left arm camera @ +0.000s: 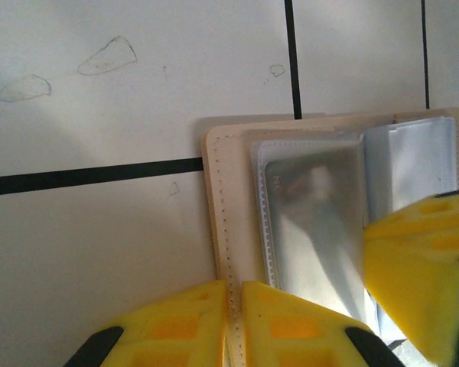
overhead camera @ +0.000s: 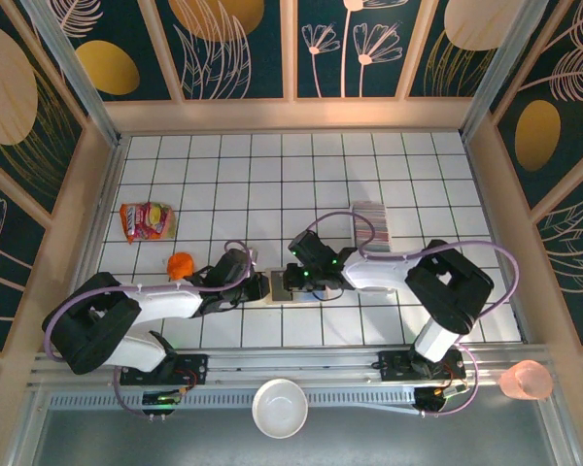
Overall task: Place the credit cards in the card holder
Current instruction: Insert the credit card into the card slot, then flip over the card slot on the card holder.
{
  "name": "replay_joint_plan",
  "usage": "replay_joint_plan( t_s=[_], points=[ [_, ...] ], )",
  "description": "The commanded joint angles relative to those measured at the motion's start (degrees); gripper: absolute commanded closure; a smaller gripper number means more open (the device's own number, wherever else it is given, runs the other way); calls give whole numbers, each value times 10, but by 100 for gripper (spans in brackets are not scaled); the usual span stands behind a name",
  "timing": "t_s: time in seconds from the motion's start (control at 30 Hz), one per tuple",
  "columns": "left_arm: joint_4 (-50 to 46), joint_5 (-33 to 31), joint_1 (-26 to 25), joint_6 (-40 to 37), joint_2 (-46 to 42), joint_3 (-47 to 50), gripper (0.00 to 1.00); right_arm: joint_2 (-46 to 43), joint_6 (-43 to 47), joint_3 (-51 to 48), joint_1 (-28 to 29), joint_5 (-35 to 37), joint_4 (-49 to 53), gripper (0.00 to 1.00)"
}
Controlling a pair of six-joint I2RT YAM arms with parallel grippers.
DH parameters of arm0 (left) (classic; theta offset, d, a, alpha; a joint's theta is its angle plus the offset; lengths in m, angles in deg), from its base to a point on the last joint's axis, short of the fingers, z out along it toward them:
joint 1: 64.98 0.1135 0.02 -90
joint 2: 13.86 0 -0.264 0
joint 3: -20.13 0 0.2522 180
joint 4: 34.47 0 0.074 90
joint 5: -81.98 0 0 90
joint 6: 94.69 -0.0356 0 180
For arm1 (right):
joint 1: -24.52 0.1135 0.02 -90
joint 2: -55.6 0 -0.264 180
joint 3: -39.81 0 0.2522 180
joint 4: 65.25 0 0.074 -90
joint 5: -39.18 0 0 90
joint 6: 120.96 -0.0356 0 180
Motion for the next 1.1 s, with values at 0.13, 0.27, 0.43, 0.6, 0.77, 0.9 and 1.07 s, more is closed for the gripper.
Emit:
replay_joint_plan(
  t_s=[0.13,0.27,0.43,0.6,0.77,0.9,1.07],
  points=[
    [-60,-55,-2,-13,-47,-8,79,-92,11,2,8,76,61,70],
    [-80,-67,-1,-14,-80,-8,78,-134,5,-22,-3,112,107,63],
    [-58,-21,-2,-15,-88,-10,81,-161,-12,-69,-16,128,125,59],
    [-22,27,-1,-19,-66,-18,89,-149,-22,-90,-16,106,99,60],
    [-6,38,-3,-19,-39,-22,93,-129,-18,-83,-16,91,86,61],
    [7,44,-5,-19,-19,-23,95,-121,-17,-79,-13,89,85,62],
    [12,46,-8,-19,-4,-25,96,-116,-18,-80,-13,84,79,62]
  ],
)
